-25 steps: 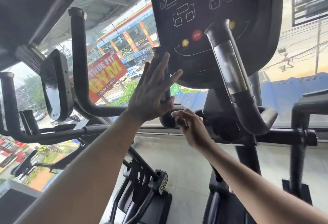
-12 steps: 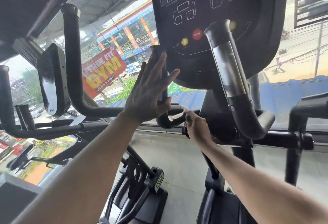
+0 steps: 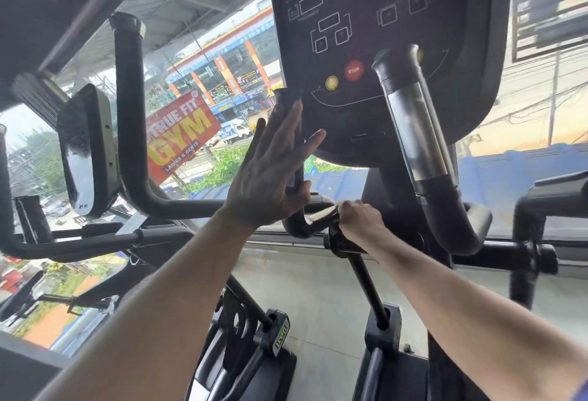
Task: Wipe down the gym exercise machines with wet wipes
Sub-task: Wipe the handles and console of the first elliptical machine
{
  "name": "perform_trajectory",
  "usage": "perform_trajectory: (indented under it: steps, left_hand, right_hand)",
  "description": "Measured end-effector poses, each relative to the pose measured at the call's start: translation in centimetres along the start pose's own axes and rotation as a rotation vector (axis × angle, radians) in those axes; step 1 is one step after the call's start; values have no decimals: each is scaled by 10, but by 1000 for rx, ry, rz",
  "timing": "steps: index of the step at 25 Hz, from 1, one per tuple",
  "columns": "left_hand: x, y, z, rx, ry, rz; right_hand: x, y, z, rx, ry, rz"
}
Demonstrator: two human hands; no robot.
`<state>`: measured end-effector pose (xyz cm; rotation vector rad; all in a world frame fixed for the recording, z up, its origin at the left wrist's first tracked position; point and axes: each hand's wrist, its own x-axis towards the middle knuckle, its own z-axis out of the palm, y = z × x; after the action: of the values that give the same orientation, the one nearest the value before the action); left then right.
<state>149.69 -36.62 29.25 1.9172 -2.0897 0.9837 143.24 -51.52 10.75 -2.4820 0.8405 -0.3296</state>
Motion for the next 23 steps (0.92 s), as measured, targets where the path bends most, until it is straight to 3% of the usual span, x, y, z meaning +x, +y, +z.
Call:
perform_trajectory:
  steps: [6,12,14,18,23]
  left_hand:
    - [-1,-1,1,-15,5,11]
    - [0,-3,3,-43,32,20]
    - [0,-3,4,-49,39,15]
    - [-1,-2,4,-59,51,17]
    - [-1,0,4,-55,62,18]
  right_hand:
    - [47,-13,-27,-583,-151,37]
    - [61,-10,-24,-618,-173,20]
    - [57,-5,-20,-408,-109,-38]
    - [7,3,-24,354,-12,-93]
    - [-82,-33,5,1151,290,-73]
